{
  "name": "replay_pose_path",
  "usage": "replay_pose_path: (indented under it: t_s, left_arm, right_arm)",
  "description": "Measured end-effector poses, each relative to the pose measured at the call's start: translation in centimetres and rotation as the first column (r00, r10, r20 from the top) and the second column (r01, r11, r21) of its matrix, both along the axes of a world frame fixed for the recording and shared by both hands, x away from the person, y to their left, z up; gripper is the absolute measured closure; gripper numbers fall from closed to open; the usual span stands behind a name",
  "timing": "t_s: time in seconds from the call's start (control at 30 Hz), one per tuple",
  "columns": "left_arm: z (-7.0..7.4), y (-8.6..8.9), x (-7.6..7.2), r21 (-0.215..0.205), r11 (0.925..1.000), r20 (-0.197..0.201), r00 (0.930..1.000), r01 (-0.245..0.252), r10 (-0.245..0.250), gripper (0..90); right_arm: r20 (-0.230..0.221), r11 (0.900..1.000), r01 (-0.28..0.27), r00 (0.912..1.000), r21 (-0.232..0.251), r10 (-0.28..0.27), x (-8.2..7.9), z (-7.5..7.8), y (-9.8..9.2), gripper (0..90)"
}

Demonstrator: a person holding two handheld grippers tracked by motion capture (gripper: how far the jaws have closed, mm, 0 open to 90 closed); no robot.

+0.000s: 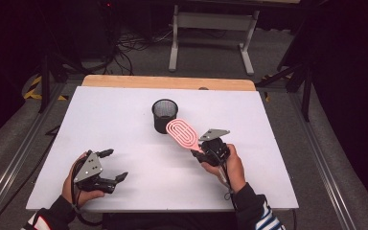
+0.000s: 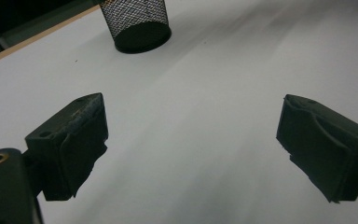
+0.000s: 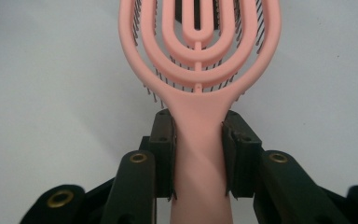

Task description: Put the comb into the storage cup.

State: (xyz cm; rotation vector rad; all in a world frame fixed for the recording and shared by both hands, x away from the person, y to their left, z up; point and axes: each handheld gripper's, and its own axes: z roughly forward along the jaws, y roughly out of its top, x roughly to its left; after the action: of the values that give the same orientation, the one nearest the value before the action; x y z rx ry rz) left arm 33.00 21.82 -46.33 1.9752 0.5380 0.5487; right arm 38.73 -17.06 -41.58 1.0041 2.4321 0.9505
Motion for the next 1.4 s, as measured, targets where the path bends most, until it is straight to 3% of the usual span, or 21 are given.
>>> replay_pose_path:
  t_s: [0.17,0.2,0.53,0.9,1.4]
  left_arm:
    - [0.3,0.4,0.1,-0.04,0.9991,-0.001,0.9999,-0.012,0.012,9.8]
    - [0.4,0.5,0.1,-0.039,0.9991,-0.002,0.9999,-0.013,0.013,9.8]
    - [0.5,0.5,0.0,-0.036,0.9989,0.016,0.9995,-0.028,0.029,10.3]
    - [1.0,0.4,0.3,-0.059,0.9979,0.022,0.9994,-0.027,0.028,10.2]
    - [2.3,-1.3,1.7,-0.092,0.9956,-0.012,0.9998,-0.015,0.014,10.7]
  right_arm:
    - [0.058,1.0,0.005,0.9983,0.03,-0.007,-0.5,0.6,-0.4,69.1]
    - [0.085,0.999,0.005,0.9963,0.043,-0.009,-0.7,0.8,-0.5,69.2]
    - [0.173,0.997,0.008,0.9847,0.082,-0.022,-1.4,1.6,-0.9,69.2]
    - [0.219,0.994,-0.001,0.9754,0.112,-0.024,-1.8,1.7,-0.8,69.2]
    - [0.277,0.991,-0.014,0.9605,0.133,-0.023,-2.3,1.7,-0.4,69.2]
